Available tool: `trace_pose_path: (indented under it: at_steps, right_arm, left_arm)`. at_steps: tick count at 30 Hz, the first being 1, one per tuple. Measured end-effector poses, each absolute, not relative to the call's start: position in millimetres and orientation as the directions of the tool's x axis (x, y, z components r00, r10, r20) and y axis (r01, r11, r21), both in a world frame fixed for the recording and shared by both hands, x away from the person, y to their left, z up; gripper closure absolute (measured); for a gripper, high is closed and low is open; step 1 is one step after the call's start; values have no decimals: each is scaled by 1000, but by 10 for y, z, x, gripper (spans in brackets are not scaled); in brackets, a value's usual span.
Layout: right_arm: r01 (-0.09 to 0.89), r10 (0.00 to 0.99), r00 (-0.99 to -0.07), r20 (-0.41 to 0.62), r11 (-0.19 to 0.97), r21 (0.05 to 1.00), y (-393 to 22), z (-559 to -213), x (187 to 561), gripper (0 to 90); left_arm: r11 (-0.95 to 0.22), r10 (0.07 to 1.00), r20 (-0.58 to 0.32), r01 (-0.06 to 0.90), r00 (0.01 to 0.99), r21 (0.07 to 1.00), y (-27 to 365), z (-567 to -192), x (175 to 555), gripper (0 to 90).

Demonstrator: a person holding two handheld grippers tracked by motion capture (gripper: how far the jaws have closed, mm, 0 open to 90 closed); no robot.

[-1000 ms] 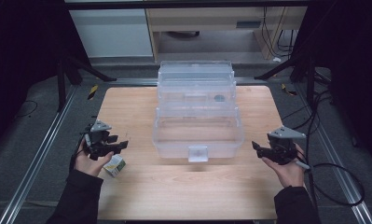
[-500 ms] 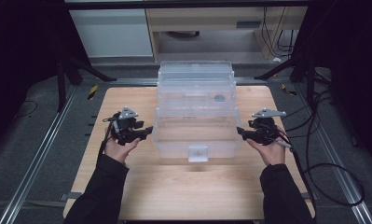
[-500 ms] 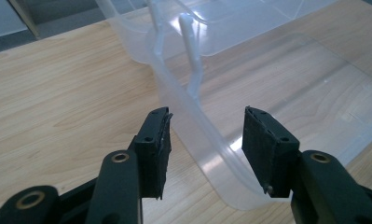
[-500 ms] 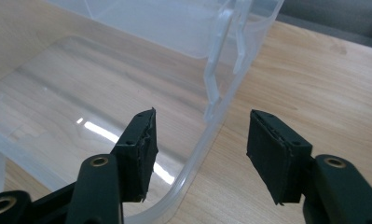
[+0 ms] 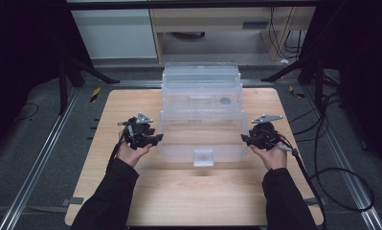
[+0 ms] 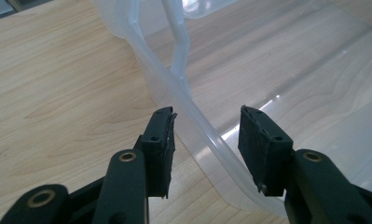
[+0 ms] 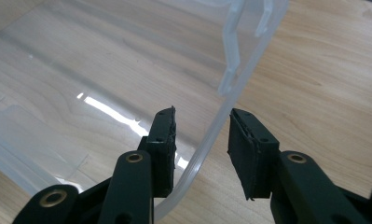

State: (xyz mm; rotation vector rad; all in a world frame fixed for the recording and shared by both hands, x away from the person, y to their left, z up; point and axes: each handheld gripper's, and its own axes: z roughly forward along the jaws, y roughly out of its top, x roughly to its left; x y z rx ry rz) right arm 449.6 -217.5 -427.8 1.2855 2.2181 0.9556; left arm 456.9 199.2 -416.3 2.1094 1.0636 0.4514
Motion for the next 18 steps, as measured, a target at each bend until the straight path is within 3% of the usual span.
trace_pose_path:
  at_steps: [9,18]
  right_arm:
    - [578,877,-479,-24,336,743,-2129,-4304,4430,635]
    - [572,876,-483,-15,328,752,-2048,-4317,4334,633]
  left_arm:
    - [-368,798,-63,567,600,737,2043,-4164,4534,621]
    - [-381,804,-49,575,593,724,2120,-4145,4414,626]
